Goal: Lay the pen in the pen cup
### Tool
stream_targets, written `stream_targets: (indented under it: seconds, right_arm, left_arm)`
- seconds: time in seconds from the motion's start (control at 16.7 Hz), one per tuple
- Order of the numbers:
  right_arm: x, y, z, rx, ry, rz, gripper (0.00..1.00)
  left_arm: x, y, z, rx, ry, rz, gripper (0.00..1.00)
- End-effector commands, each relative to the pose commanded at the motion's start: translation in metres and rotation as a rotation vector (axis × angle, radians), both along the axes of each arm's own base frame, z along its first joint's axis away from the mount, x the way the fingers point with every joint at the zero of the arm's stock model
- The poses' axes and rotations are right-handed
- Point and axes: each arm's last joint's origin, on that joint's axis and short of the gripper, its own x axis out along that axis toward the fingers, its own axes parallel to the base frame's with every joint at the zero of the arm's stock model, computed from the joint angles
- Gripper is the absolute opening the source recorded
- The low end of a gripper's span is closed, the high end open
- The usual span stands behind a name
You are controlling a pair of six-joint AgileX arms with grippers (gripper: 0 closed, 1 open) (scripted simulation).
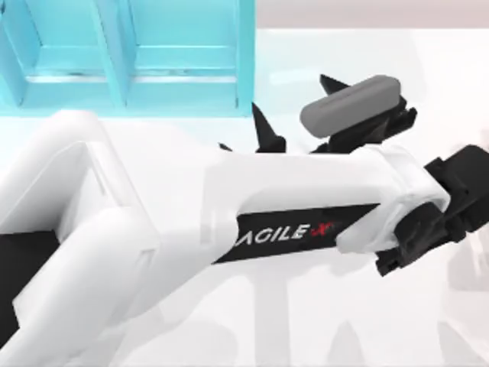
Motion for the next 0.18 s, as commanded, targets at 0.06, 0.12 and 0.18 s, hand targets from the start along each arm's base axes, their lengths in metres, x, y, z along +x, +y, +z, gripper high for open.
stream_targets:
  seconds: [0.06, 0.12, 0.18]
  right_arm:
    - [0.0, 0.0, 0.0, 0.0, 0.0, 0.0, 1.0]
    - [0.0, 0.0, 0.0, 0.0, 0.0, 0.0, 1.0]
    - [0.0, 0.0, 0.0, 0.0, 0.0, 0.0, 1.0]
  left_arm:
    - [0.0, 0.0, 0.0, 0.0, 0.0, 0.0, 1.0]
    - [0.0, 0.0, 0.0, 0.0, 0.0, 0.0, 1.0]
    - [0.0, 0.0, 0.0, 0.0, 0.0, 0.0, 1.0]
